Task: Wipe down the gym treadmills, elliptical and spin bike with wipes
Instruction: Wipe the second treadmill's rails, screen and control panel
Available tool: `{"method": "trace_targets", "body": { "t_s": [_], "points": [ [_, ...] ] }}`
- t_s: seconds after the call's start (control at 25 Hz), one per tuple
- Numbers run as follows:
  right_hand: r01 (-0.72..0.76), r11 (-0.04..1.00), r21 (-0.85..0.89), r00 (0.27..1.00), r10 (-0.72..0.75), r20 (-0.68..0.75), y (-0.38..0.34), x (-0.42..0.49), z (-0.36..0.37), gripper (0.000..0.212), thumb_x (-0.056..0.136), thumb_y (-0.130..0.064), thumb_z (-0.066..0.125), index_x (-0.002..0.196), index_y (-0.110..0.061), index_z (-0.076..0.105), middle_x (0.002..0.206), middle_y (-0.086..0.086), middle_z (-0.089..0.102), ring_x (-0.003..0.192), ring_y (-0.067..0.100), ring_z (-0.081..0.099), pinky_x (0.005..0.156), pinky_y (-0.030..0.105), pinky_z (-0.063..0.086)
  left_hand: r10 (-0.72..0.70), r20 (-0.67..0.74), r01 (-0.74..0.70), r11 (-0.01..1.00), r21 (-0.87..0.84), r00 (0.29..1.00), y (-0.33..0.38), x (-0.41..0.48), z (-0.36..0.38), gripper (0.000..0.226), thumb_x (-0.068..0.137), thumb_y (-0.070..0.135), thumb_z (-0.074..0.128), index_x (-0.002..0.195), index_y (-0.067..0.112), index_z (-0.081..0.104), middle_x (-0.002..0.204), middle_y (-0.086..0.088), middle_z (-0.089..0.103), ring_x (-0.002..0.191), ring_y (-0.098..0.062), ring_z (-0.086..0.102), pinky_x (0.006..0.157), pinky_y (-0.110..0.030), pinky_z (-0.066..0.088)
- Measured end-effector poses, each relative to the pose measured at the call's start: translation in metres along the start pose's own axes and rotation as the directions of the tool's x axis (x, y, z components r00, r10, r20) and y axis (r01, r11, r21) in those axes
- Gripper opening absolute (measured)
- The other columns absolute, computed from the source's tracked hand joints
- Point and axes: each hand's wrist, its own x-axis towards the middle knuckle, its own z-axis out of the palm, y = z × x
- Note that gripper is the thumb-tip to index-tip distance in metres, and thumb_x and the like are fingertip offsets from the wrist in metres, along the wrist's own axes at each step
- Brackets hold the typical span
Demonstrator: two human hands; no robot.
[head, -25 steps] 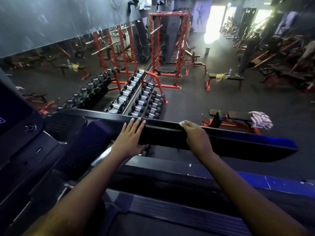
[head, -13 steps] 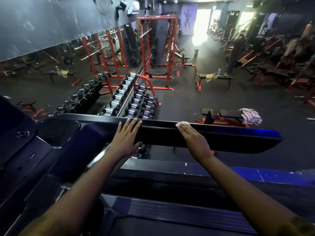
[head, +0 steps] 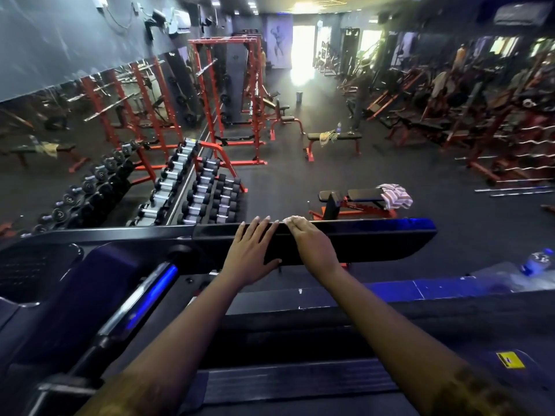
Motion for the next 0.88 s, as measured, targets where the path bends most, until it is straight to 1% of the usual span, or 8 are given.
{"method": "trace_targets", "body": {
  "t_s": [0.08, 0.16, 0.28, 0.4, 0.52, 0.64, 0.72, 0.88],
  "points": [
    [-0.033, 0.999, -0.022, 0.999, 0.032, -0.037, 0.025, -0.012, -0.010, 0.047, 0.093, -0.004, 0.046, 0.139, -0.006, 0.040, 0.143, 0.008, 0.042, 0.135, 0.019, 0.036, 0.109, 0.024, 0.027, 0.019, -0.029, -0.018, 1.000, 0.021, 0.999, -0.001, -0.002, 0.004, 0.082, 0.080, 0.059, 0.046, 0.146, 0.012, 0.036, 0.147, -0.012, 0.041, 0.137, -0.033, 0.037, 0.112, -0.050, 0.025],
    [-0.093, 0.994, -0.058, 0.995, 0.090, -0.052, 0.051, -0.025, -0.021, 0.048, 0.092, -0.003, 0.049, 0.139, -0.006, 0.041, 0.143, 0.008, 0.043, 0.135, 0.019, 0.036, 0.109, 0.023, 0.025, 0.017, -0.045, -0.017, 1.000, 0.006, 0.999, -0.003, -0.002, 0.007, 0.086, 0.073, 0.064, 0.041, 0.142, 0.012, 0.042, 0.141, -0.011, 0.048, 0.131, -0.033, 0.045, 0.107, -0.052, 0.031],
    [-0.185, 0.979, -0.083, 0.980, 0.177, -0.089, 0.087, -0.045, -0.046, 0.046, 0.089, 0.000, 0.053, 0.134, -0.005, 0.047, 0.138, 0.010, 0.049, 0.129, 0.022, 0.044, 0.105, 0.029, 0.034, 0.019, -0.068, -0.020, 1.000, -0.022, 0.998, -0.003, -0.002, 0.010, 0.090, 0.069, 0.065, 0.043, 0.144, 0.015, 0.039, 0.144, -0.009, 0.046, 0.134, -0.031, 0.041, 0.110, -0.049, 0.027],
    [-0.233, 0.971, -0.050, 0.963, 0.224, -0.148, 0.095, -0.048, -0.057, 0.048, 0.079, 0.013, 0.052, 0.124, -0.002, 0.057, 0.128, 0.012, 0.057, 0.120, 0.026, 0.054, 0.099, 0.033, 0.042, 0.010, -0.068, -0.013, 0.999, -0.037, 0.998, -0.003, -0.003, 0.013, 0.090, 0.071, 0.068, 0.041, 0.145, 0.016, 0.036, 0.146, -0.009, 0.043, 0.137, -0.031, 0.037, 0.111, -0.050, 0.024],
    [-0.077, 0.997, 0.009, 0.986, 0.077, -0.149, 0.055, -0.036, -0.036, 0.047, 0.078, 0.013, 0.054, 0.122, -0.003, 0.059, 0.125, 0.012, 0.059, 0.118, 0.025, 0.055, 0.102, 0.033, 0.042, -0.009, -0.072, 0.006, 0.999, -0.050, 0.997, -0.002, -0.001, 0.011, 0.089, 0.075, 0.071, 0.035, 0.144, 0.015, 0.038, 0.146, -0.010, 0.042, 0.137, -0.032, 0.036, 0.111, -0.053, 0.024],
    [0.026, 0.999, 0.022, 0.991, -0.022, -0.130, 0.034, -0.034, -0.015, 0.048, 0.076, 0.008, 0.064, 0.123, -0.002, 0.059, 0.124, 0.011, 0.060, 0.116, 0.025, 0.057, 0.093, 0.035, 0.049, 0.015, -0.064, -0.019, 0.998, -0.067, 0.998, 0.008, 0.009, 0.007, 0.087, 0.078, 0.070, 0.024, 0.147, 0.016, 0.034, 0.150, -0.010, 0.036, 0.142, -0.032, 0.028, 0.114, -0.056, 0.019],
    [-0.007, 1.000, -0.001, 0.993, 0.007, -0.117, 0.053, -0.041, -0.021, 0.053, 0.073, 0.008, 0.068, 0.123, -0.002, 0.058, 0.125, 0.011, 0.060, 0.116, 0.025, 0.057, 0.088, 0.034, 0.051, 0.090, -0.058, -0.094, 0.993, -0.075, 0.994, 0.024, 0.023, 0.006, 0.088, 0.079, 0.070, 0.020, 0.149, 0.018, 0.028, 0.154, -0.008, 0.030, 0.145, -0.029, 0.021, 0.116, -0.052, 0.013],
    [-0.204, 0.977, -0.062, 0.973, 0.195, -0.126, 0.105, -0.056, -0.048, 0.053, 0.075, 0.010, 0.065, 0.126, 0.000, 0.055, 0.128, 0.013, 0.057, 0.120, 0.029, 0.053, 0.088, 0.042, 0.053, 0.241, -0.017, -0.241, 0.966, -0.088, 0.970, 0.067, 0.063, 0.000, 0.089, 0.077, 0.070, 0.012, 0.152, 0.022, 0.018, 0.157, -0.002, 0.022, 0.147, -0.023, 0.012, 0.118, -0.045, 0.006]
  ]
}}
